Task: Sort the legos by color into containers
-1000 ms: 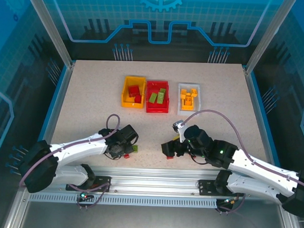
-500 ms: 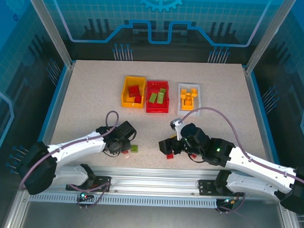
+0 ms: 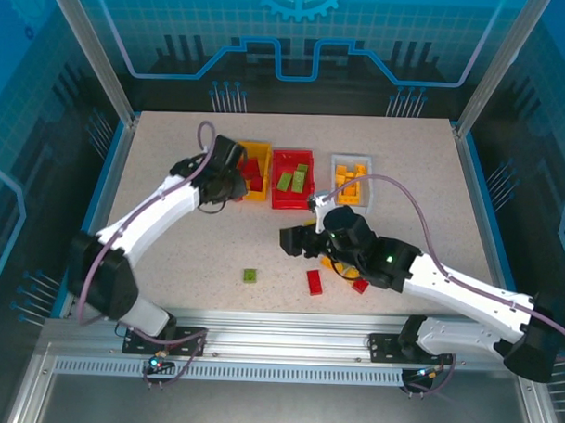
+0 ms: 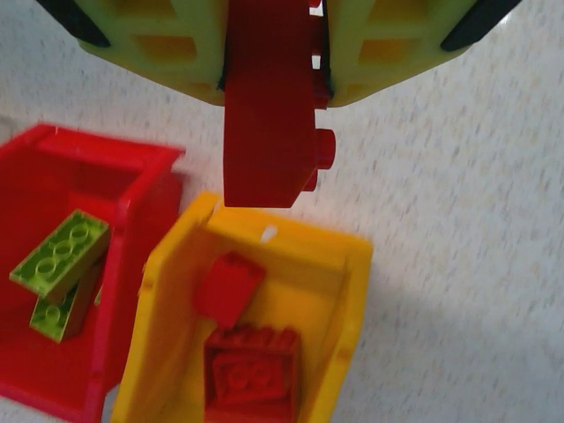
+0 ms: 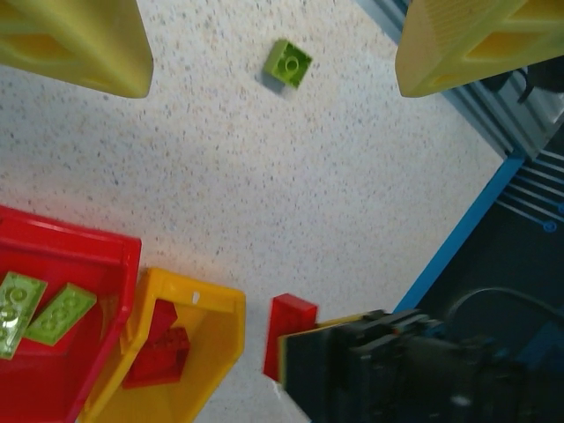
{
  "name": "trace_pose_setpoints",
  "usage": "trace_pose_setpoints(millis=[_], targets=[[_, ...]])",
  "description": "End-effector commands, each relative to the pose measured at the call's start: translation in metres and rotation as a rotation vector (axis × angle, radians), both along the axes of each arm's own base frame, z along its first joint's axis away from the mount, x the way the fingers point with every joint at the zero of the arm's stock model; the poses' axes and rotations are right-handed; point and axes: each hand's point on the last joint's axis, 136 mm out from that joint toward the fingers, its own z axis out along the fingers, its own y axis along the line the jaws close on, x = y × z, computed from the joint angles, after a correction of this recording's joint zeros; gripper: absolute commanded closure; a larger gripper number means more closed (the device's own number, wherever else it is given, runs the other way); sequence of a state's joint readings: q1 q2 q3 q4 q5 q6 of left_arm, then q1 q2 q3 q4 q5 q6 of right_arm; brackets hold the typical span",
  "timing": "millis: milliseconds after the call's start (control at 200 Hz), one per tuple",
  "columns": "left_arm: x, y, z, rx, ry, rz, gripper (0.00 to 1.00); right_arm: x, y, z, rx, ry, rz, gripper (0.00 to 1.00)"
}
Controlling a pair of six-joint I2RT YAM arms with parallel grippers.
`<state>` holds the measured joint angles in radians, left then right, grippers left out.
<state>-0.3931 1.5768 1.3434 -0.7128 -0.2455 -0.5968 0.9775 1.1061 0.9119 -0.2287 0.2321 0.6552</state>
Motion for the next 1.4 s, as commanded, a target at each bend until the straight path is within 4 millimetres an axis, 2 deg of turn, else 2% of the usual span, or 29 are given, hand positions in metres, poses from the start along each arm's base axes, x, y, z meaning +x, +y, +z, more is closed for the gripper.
trace_pose_setpoints(millis=[0,150,340,500,650,720,800,910,1035,1135,1306,1396], targets=[[0.035,0.0,-0.01,0.082,0.03,-0.08,0.81,0.015,0.006,0.019,0.052,-0.019,-0.022,0.26],[0.076,0.001,-0.036,0.131,0.088,-0.082,0.83,0.018,0.003,0.014,0.049,0.0,-0.026,0.26],[0.099,0.002,-0.066,0.2,0.135,-0.102,0.83,0.016,-0.005,0.005,0.058,0.025,-0.039,0.26],[0.123,-0.005,-0.062,0.181,0.098,-0.124,0.82,0.014,-0.008,-0.002,0.056,0.045,-0.041,0.26],[0.14,-0.016,-0.066,0.132,0.094,-0.152,0.79,0.012,-0.007,-0.004,0.053,0.057,-0.032,0.26],[0.144,-0.02,-0.069,0.114,0.102,-0.16,0.75,0.012,-0.007,-0.004,0.05,0.058,-0.032,0.26],[0.146,-0.022,-0.069,0.1,0.108,-0.167,0.6,0.012,-0.007,-0.003,0.046,0.054,-0.029,0.26],[0.144,-0.023,-0.056,0.084,0.09,-0.163,0.5,0.011,-0.002,0.002,0.049,0.039,0.006,0.25],[0.136,-0.022,-0.03,0.063,0.055,-0.155,0.48,0.011,0.001,0.003,0.042,0.039,0.021,0.25],[0.125,-0.023,-0.004,0.028,0.015,-0.144,0.47,0.012,-0.005,0.001,0.018,0.039,-0.002,0.25],[0.096,-0.023,0.04,-0.049,-0.062,-0.129,0.41,0.011,-0.024,0.0,-0.046,0.027,-0.049,0.25],[0.073,-0.028,0.059,-0.098,-0.092,-0.145,0.4,0.01,-0.033,-0.006,-0.101,0.046,-0.069,0.26]])
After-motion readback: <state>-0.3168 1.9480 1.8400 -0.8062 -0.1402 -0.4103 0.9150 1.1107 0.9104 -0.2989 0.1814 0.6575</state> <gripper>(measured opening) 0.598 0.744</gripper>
